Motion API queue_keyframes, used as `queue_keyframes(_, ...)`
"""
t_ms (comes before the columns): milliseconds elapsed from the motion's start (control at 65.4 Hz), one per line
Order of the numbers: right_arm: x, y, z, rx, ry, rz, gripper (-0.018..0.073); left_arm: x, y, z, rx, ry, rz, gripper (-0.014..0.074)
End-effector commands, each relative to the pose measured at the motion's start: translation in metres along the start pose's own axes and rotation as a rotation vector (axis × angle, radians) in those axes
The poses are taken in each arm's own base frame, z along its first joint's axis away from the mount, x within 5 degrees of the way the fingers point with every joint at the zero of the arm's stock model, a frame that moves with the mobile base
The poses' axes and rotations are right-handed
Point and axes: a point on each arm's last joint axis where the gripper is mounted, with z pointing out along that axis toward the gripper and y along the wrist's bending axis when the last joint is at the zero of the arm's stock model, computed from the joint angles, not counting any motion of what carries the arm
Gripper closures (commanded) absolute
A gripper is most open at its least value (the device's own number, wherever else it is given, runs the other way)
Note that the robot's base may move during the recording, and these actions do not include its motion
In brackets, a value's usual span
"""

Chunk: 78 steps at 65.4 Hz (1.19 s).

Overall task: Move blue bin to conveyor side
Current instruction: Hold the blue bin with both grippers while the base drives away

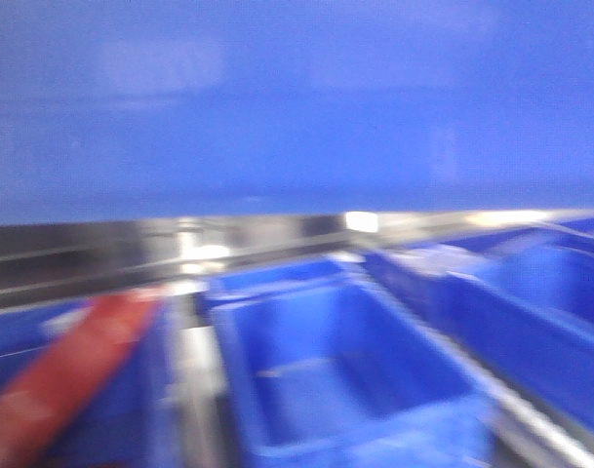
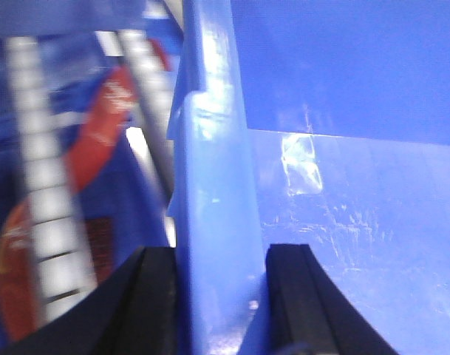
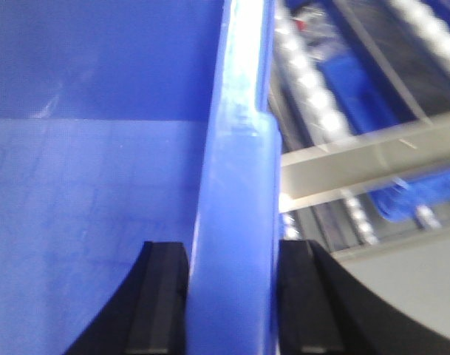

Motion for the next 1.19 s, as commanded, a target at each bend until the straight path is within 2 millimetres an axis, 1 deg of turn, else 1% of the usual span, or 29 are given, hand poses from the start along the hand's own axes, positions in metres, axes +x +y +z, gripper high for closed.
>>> queue_keyframes(0,-0.0096,-0.0039,-0.0109,0.041,-0.134,-0.039,0.0637,-0.0087,-0.0004,-0.0117,-0.004,-0.128,0.031,0.0615)
queue_keyframes(1178,-0.0096,-0.0039,-0.0109,0.041,-0.134,-0.039,0.0637,-0.0089,-0.0002,-0.0116,-0.006,-0.130,0.031,0.0615)
